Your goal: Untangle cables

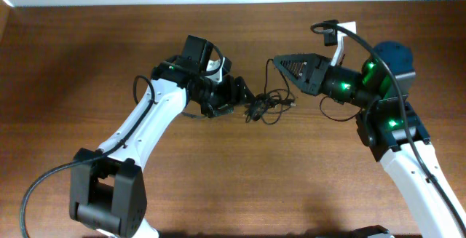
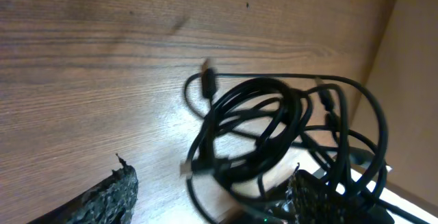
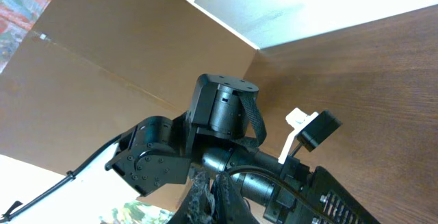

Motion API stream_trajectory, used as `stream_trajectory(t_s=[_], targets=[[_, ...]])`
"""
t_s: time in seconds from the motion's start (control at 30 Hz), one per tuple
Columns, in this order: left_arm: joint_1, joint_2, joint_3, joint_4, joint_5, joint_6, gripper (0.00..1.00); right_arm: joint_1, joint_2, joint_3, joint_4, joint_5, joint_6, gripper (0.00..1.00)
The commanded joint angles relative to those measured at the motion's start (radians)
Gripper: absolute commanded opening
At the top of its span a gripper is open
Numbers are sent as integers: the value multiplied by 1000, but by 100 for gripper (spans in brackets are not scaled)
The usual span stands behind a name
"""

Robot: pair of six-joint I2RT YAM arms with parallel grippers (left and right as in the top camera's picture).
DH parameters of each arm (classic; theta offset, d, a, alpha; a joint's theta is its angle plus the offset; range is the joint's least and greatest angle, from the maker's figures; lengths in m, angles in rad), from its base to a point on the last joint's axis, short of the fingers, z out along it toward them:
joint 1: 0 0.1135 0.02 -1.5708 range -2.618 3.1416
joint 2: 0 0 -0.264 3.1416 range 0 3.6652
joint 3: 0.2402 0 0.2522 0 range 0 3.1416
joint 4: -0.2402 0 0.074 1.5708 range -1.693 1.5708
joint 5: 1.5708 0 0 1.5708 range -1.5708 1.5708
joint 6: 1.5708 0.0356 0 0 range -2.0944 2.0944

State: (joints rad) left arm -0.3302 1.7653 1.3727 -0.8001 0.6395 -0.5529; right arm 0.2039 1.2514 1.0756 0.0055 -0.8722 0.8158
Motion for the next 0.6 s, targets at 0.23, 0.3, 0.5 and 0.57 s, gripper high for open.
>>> stream_trajectory(t_s=[0.23,0.3,0.5,0.57], targets=[[-2,3,13,-20,37,31,77,3,34,23,12,61,6,4],[-2,3,13,-24,34,31,75,3,34,23,14,73,6,4],[-4,3,13,-24,34,31,73,3,34,23,81,72,58,4],[-4,3,13,-24,34,31,73,5,34,23,89,72,60,4]])
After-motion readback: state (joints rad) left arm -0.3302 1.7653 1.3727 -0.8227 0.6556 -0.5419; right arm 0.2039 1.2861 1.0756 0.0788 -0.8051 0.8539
